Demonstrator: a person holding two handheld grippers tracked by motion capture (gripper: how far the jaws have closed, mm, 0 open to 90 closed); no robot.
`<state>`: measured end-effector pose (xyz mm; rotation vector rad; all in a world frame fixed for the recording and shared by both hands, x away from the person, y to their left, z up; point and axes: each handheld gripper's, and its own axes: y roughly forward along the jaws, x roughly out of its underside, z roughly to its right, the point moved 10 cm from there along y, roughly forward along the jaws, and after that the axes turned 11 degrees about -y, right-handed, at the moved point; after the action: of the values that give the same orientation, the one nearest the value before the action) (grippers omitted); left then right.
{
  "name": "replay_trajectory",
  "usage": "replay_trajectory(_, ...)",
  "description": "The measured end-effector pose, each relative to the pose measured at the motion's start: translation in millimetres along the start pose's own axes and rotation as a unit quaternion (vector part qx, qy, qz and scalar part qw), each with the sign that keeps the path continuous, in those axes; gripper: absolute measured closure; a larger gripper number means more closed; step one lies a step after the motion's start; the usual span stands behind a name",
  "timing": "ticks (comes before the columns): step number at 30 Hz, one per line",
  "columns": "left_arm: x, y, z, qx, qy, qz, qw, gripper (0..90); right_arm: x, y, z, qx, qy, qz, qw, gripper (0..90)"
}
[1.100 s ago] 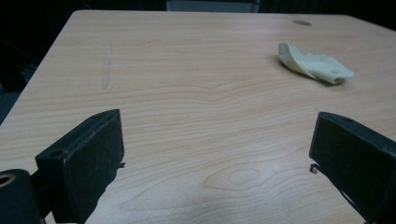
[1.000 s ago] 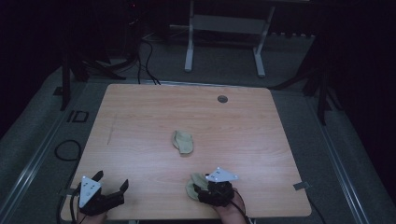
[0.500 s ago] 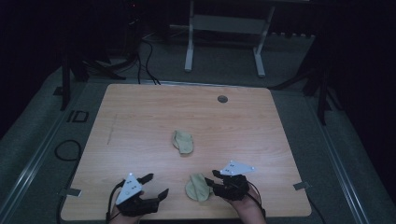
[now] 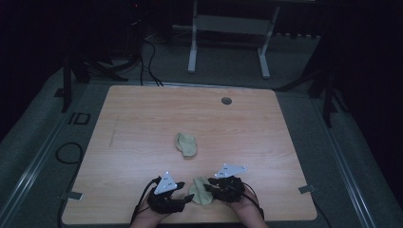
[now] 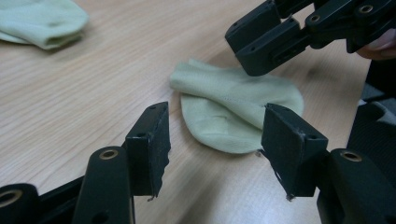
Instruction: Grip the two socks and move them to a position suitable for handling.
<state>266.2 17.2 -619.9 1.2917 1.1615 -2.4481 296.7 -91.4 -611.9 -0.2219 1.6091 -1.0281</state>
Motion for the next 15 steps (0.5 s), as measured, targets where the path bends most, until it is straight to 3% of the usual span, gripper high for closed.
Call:
replay_trajectory(8,5.9,23.3,-1.0,-0.018,0.019,-0.051,0.9984,44.9,14.1,13.6,-1.3,0.005,-0.01,-0.027,0.9996,68.7)
replay_trajectory(12,3.8,26.2,-1.1,-0.032,0.024,-0.052,0.9979,53.6,14.8,13.8,-3.5,0.012,-0.017,-0.028,0.9994,71.6)
replay_trajectory(15,2.7,27.1,-3.3,-0.041,0.021,-0.048,0.9978,67.9,14.9,14.5,-5.5,0.01,-0.018,-0.025,0.9995,77.1)
